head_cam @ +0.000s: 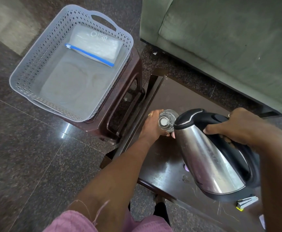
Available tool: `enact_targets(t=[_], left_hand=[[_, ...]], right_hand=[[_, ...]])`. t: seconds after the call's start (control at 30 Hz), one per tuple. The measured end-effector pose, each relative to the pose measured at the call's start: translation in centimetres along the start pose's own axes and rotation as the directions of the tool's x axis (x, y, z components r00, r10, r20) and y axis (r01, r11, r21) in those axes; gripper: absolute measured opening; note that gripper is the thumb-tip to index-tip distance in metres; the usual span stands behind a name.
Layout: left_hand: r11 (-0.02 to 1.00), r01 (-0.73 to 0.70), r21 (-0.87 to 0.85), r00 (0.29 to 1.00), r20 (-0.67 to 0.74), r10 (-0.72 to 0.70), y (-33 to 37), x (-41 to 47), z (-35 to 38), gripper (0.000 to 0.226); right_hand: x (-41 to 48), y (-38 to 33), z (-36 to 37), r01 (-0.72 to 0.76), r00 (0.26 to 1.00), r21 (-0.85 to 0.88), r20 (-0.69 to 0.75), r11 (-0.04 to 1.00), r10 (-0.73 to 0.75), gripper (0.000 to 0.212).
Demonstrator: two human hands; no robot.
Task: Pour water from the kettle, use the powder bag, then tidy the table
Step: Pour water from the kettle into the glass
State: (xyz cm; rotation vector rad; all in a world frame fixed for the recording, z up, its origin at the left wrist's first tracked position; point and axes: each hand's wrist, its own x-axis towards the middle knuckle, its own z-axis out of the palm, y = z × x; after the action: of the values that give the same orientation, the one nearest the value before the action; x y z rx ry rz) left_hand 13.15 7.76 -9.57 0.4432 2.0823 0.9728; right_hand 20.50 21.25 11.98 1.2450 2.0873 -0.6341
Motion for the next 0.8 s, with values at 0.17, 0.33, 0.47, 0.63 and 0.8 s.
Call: enact_targets(t=[0.17,0.33,0.47,0.63,0.8], left_hand=[[1.0,0.0,-0.009,1.0,0.001,0.0,0.03,-0.14,0.03,0.095],[1.0,-0.002,-0.022,1.0,0.002,0.002,0.0,-0.23,-0.08,0.094],[1.0,-0.002,-0.015,1.0,0.003,0.002,0.1,-0.26,-0.08,0.094],[1.0,-0.003,-0.013,1.0,0.002,0.003,0.13,-0.23,-0.17,0.094],[1.0,-0.014,-0.015,1.0,0.001,0.014,0.18,-0.3,-0.15,0.092]], right_hand=[[0.21,-0.05,0.12,0.002,1.0,0.002,-0.002,1.0,-0.002,0.039],[0.27,-0.12,0.02,0.001,1.0,-0.004,0.012,1.0,-0.001,0.04],[0.27,-0.17,-0.01,0.002,1.0,-0.005,0.011,1.0,-0.002,0.041],[0.31,-0.32,0.05,0.006,1.0,-0.018,0.012,1.0,-0.006,0.041],[0.32,-0.46,0.11,0.011,1.0,-0.025,0.016,1.0,-0.011,0.039]])
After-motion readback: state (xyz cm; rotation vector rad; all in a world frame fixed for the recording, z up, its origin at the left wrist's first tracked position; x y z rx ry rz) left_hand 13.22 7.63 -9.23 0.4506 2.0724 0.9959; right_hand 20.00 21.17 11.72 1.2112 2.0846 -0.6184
